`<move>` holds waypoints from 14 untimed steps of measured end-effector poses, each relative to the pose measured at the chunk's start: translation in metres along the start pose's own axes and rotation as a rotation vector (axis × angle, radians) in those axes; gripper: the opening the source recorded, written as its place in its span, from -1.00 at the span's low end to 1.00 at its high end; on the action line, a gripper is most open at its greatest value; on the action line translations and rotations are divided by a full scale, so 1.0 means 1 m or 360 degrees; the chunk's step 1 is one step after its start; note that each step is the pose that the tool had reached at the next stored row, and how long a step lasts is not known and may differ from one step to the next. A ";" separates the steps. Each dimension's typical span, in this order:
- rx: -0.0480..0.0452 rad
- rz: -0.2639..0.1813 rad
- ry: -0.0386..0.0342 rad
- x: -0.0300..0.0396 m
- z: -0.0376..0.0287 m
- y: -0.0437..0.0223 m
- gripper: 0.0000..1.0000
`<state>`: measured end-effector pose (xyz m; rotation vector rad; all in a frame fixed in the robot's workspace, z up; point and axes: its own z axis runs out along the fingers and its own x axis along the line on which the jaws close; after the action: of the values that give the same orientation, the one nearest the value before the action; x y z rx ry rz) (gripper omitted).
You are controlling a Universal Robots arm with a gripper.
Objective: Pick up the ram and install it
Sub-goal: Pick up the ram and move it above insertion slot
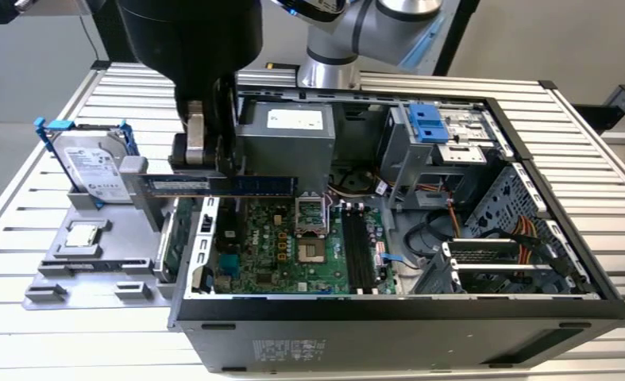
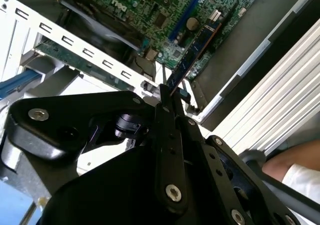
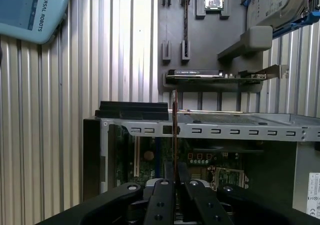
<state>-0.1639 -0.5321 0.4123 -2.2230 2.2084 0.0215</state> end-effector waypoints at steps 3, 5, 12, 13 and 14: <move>0.0000 0.0000 0.0000 0.0000 0.0000 -0.0017 -1.00; 0.0000 0.0000 0.0000 0.0000 0.0000 -0.0021 -1.00; 0.0000 0.0000 0.0000 -0.0001 -0.0001 -0.0041 -1.00; 0.0000 0.0000 0.0000 0.0000 -0.0001 -0.0054 -1.00; 0.0000 0.0000 0.0000 0.0000 0.0000 -0.0070 -1.00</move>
<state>-0.1569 -0.5320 0.4123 -2.2228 2.2087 0.0214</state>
